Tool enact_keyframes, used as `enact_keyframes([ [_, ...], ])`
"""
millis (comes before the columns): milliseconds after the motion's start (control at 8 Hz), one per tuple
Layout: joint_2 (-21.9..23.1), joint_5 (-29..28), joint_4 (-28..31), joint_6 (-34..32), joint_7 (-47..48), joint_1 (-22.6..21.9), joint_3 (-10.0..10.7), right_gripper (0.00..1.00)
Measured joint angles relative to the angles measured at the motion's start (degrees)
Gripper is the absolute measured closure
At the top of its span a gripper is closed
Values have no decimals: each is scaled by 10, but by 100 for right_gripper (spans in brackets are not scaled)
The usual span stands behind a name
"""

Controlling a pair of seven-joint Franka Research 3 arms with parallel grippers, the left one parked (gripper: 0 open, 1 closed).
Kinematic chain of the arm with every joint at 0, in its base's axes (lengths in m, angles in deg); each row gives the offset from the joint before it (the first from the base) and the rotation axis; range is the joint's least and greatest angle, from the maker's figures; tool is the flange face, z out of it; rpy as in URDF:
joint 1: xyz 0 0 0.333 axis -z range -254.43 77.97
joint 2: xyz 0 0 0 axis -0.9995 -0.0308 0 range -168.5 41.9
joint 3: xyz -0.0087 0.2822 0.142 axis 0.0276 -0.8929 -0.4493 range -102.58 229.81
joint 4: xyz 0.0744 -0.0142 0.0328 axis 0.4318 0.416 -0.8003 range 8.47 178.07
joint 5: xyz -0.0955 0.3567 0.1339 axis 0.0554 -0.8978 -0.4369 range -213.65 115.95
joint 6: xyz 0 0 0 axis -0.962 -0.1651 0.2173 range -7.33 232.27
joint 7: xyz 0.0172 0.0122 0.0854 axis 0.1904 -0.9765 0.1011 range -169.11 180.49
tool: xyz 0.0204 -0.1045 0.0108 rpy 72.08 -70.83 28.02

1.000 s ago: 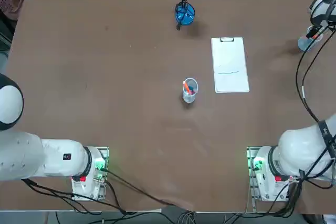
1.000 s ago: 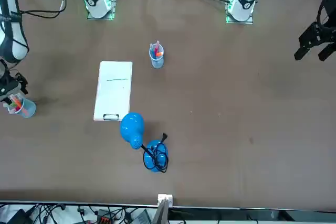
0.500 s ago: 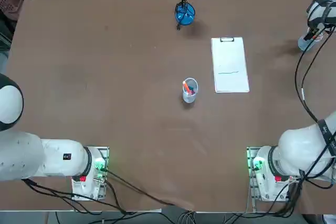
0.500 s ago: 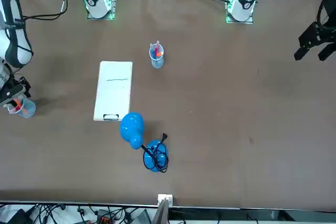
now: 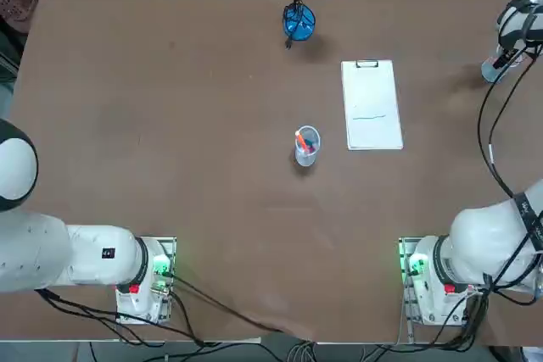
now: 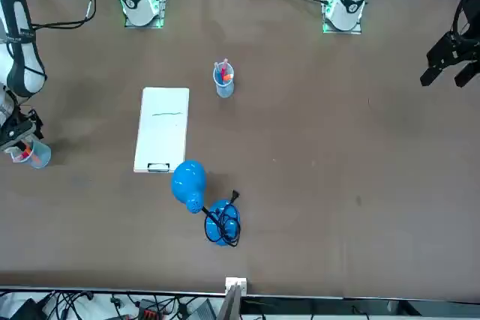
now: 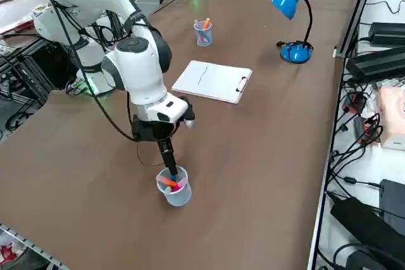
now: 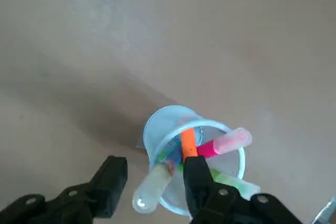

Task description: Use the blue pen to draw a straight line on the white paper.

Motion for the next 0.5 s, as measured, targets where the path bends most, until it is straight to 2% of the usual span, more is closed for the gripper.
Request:
enact_keyframes([
  [500, -1, 0, -1, 0, 0, 2, -1, 41],
])
